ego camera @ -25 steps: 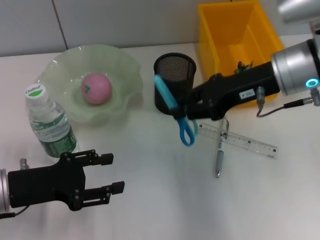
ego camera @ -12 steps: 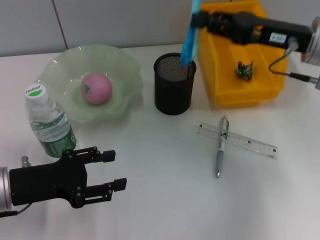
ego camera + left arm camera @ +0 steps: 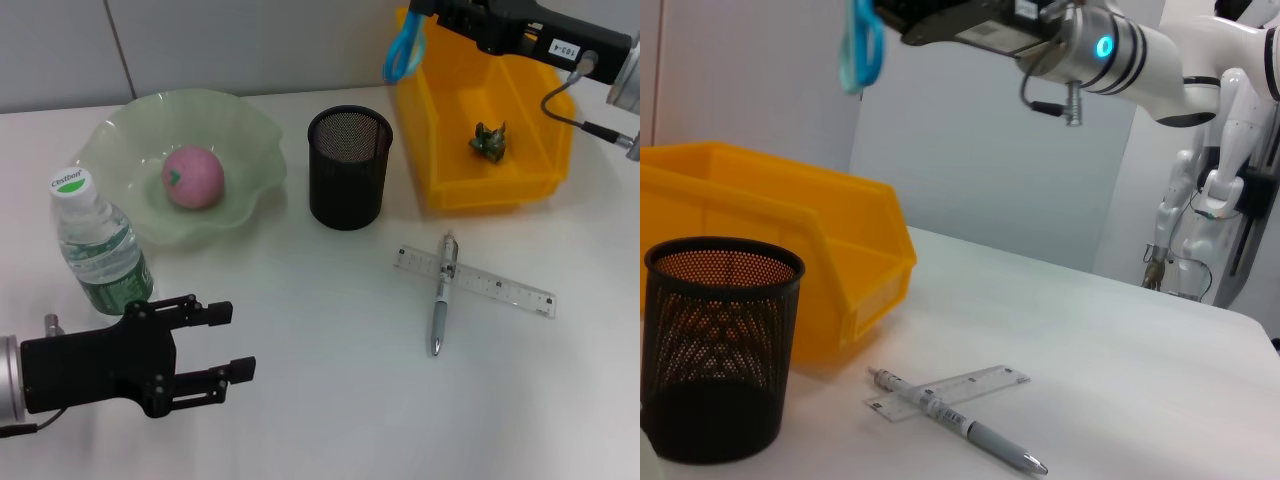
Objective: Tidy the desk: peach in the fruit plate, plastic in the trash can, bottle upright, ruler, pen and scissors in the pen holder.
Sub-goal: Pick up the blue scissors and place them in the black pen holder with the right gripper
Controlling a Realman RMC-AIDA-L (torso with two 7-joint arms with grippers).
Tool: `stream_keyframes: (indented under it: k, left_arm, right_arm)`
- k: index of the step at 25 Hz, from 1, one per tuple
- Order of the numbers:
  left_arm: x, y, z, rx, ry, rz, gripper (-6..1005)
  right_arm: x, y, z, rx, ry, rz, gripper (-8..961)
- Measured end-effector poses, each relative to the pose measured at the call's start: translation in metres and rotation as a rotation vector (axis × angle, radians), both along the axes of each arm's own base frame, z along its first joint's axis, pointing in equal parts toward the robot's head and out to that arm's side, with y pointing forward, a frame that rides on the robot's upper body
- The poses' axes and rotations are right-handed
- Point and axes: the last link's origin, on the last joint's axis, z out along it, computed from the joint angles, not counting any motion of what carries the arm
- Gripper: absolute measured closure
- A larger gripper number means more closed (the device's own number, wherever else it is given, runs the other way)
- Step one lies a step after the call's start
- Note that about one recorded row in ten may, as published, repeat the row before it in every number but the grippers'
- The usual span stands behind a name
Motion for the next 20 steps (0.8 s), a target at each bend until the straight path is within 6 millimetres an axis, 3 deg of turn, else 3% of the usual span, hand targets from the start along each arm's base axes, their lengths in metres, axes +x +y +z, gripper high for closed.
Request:
stream_keyframes:
  k: [6, 12, 20]
  left_arm:
    - [0.000, 0.000, -0.003, -0.001, -0.014, 0.015, 287]
    - [0.000, 0.000, -0.005, 0.005, -0.033, 0.026, 287]
    - [0.000, 0.000, -0.005, 0.017, -0.055, 0.047, 287]
  right_arm:
    - [0.006, 0.013, 0.001, 0.105, -0.119, -0.018, 741]
    - [-0.006, 0.017, 0.000, 0.285, -0.324, 0.126, 741]
    - [-0.014, 0.027, 0.001, 0.401, -0.524, 0.229, 742]
